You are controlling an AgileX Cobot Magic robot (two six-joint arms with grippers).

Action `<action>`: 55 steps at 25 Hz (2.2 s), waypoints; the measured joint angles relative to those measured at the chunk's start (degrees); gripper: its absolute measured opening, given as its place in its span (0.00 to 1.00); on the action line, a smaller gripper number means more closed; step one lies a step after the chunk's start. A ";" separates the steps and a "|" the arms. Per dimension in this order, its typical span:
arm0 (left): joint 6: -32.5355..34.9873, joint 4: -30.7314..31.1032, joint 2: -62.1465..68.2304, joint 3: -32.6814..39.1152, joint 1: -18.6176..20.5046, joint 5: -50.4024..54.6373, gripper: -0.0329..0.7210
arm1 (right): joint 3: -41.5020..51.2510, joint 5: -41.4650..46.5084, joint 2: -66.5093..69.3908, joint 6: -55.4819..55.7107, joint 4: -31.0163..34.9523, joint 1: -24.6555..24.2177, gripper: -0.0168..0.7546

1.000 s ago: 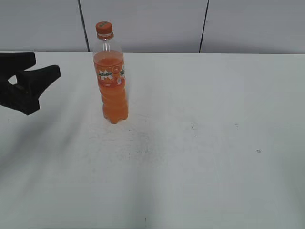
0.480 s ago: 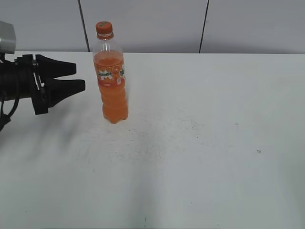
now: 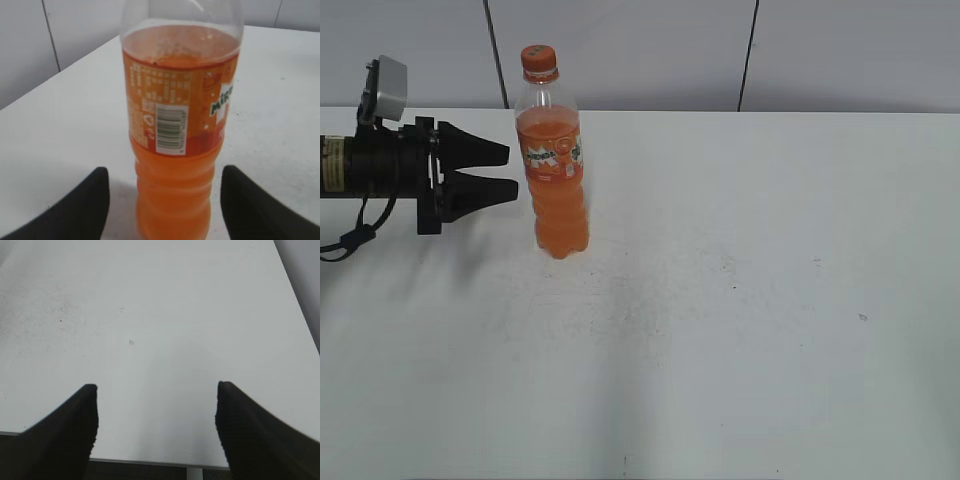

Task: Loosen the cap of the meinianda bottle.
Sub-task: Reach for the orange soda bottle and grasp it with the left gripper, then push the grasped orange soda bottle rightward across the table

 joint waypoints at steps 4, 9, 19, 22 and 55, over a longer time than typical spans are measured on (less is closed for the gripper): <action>-0.05 2.30 0.22 -0.45 -0.43 -0.19 0.62 | 0.00 0.00 0.00 0.00 0.00 0.00 0.74; 0.06 2.43 0.28 -0.45 -0.43 -0.23 0.82 | 0.00 0.00 0.00 0.00 0.00 0.00 0.74; 0.10 0.99 4.11 -3.11 -2.25 -0.31 0.91 | 0.00 0.00 0.00 0.00 0.00 0.00 0.74; -0.22 0.84 6.24 -5.60 -4.31 -0.31 0.90 | 0.00 0.00 0.00 0.00 0.00 0.00 0.74; -1.73 -5.01 11.29 -10.75 -13.37 0.41 0.58 | 0.00 0.00 0.00 0.00 0.00 0.00 0.74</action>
